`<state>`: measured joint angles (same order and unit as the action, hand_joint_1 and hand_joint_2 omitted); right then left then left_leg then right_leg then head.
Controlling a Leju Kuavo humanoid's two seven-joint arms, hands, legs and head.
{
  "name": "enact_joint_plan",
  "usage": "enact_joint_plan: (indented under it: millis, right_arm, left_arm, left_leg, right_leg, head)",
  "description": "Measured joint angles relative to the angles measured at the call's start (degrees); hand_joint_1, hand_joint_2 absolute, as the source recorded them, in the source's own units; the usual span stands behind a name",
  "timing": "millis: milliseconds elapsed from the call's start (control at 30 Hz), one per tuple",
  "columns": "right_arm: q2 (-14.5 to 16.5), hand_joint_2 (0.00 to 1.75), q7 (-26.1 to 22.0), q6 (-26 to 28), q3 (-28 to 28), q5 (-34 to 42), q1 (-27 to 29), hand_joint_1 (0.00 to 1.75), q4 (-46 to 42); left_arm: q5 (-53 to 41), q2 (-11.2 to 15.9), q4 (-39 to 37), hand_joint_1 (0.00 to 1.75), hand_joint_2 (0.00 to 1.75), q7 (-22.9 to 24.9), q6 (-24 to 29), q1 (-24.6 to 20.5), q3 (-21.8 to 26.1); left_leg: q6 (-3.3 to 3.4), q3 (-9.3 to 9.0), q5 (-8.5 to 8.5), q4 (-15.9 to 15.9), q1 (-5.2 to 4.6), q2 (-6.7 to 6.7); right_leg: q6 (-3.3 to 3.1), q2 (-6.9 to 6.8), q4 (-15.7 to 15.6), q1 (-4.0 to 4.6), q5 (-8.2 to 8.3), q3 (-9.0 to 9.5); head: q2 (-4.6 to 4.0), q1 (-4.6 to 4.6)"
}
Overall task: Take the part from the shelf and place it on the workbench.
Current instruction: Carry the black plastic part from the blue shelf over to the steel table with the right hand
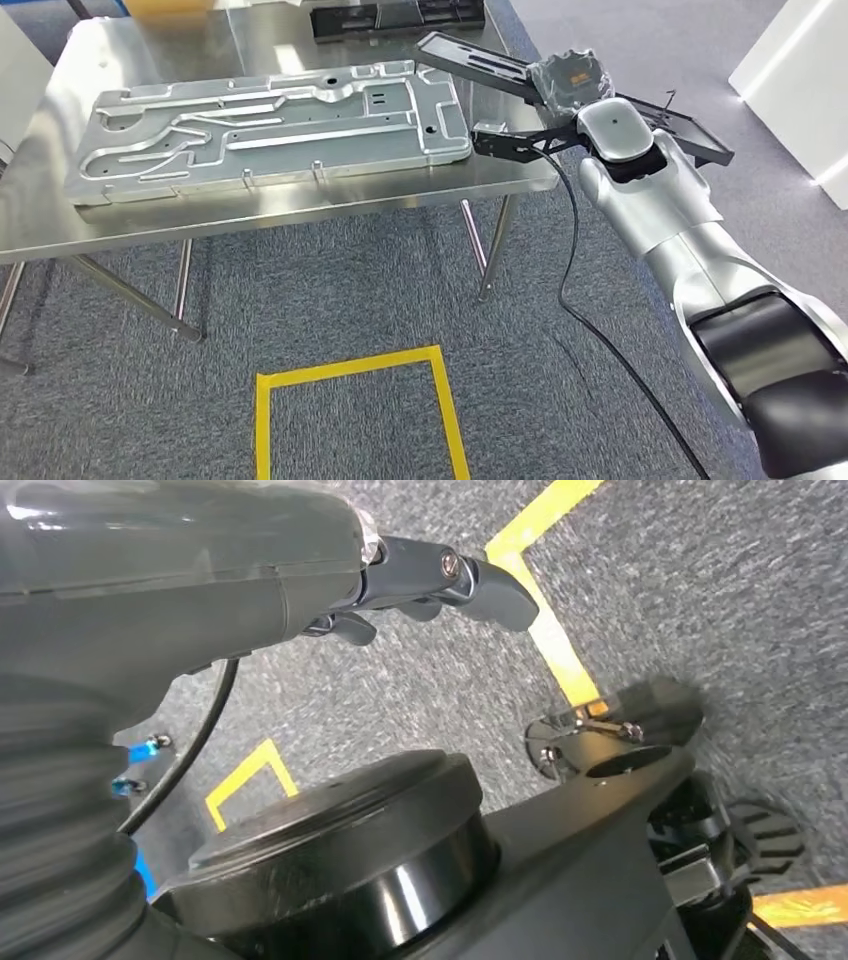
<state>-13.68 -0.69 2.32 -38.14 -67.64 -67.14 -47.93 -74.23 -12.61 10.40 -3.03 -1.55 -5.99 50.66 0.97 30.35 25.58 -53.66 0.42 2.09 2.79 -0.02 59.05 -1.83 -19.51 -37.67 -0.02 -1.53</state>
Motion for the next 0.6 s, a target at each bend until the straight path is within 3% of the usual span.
enact_joint_plan:
  millis: [100, 167, 267, 600]
  right_arm:
    - [-0.04, 1.75, -0.02, -0.11, -0.14, -0.01, 1.77, 1.75, 0.69]
    - [-0.13, 1.75, -0.03, -0.31, -0.38, -0.01, 2.87, 1.75, 1.40]
    - [-0.29, 1.75, -0.13, -0.44, -0.61, -0.03, 2.27, 1.75, 1.72]
    - [-1.35, 1.75, -0.49, -1.25, -0.61, -0.12, -5.07, 1.75, 0.00]
  left_arm:
    - [-0.04, -0.07, -0.01, 0.00, 1.75, -0.01, -0.05, 0.25, 0.01]
    - [-0.12, -0.15, -0.02, 0.00, 1.75, -0.01, -0.10, 0.37, 0.01]
    - [-0.19, -0.20, -0.02, 0.00, 1.75, -0.01, -0.16, 0.29, 0.01]
    - [-0.17, -0.01, -0.02, 0.00, 1.75, -0.07, -0.64, -0.07, 0.01]
  left_leg:
    - [-0.06, -1.56, -0.14, 0.69, 0.12, -0.06]
    - [-0.34, -2.29, 0.37, 0.78, 0.15, -0.06]
    - [-0.89, -2.46, 1.81, 0.49, 0.14, -0.15]
    - [-1.07, -2.59, 1.92, -0.28, 0.22, -0.60]
  right_leg:
    - [-0.09, 0.31, -0.93, -0.01, -0.66, 1.59]
    - [-0.55, 0.49, -2.86, -0.05, -2.91, 3.52]
    - [-1.55, 0.74, -4.07, -0.05, -5.58, 4.64]
    - [-1.63, 1.03, -3.62, 0.21, -5.30, 4.92]
  head:
    - [0.00, 0.00]
    - [0.00, 0.00]
    - [0.00, -0.02]
    - [0.00, -0.02]
